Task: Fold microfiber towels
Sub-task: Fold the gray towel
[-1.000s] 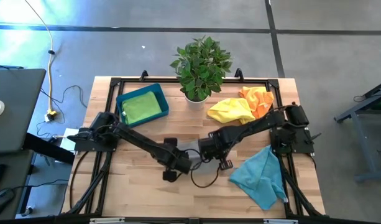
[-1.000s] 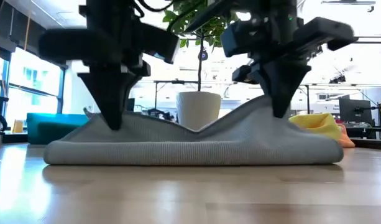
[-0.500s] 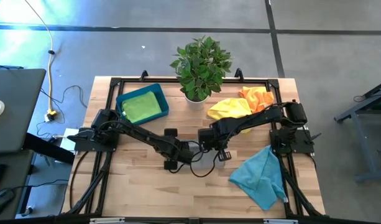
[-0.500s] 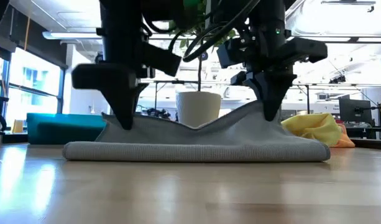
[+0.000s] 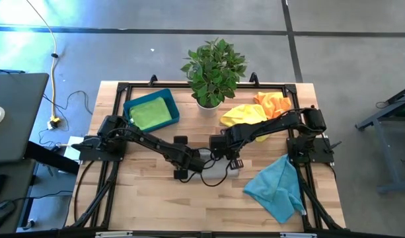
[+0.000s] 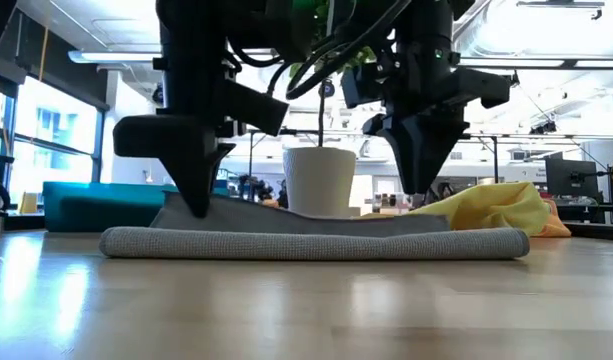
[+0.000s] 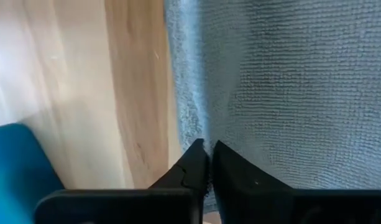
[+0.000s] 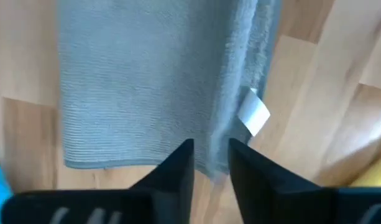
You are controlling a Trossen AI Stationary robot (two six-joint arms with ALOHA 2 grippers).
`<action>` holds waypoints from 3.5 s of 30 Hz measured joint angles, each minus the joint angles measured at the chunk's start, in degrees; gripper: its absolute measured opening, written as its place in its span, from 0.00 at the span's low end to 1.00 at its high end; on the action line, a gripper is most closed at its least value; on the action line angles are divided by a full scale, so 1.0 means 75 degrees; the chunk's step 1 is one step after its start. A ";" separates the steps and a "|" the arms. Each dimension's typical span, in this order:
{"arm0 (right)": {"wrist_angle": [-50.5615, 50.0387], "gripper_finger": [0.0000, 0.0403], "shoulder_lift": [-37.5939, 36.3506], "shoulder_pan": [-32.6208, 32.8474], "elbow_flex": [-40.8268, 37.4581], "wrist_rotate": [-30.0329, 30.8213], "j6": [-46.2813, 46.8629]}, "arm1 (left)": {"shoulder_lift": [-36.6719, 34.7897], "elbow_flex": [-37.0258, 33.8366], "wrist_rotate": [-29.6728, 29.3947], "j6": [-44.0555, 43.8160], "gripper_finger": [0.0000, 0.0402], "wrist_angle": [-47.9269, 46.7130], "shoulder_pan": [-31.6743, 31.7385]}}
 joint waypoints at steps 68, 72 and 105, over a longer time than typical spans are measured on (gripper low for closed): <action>0.5233 0.34 -0.1915 0.0539 -0.4848 0.1325 0.8395 | -0.4712 -0.4704 0.0787 -0.3798 0.37 0.5128 -0.0380; 0.4702 0.34 -0.2193 0.0455 -0.4712 0.1100 0.8219 | -0.4712 -0.4704 0.0787 -0.3800 0.37 0.5191 -0.0380; 0.4945 0.44 -0.1839 0.0714 -0.4635 0.1492 1.0410 | -0.4739 -0.4704 0.1070 -0.3654 0.37 0.5158 -0.0377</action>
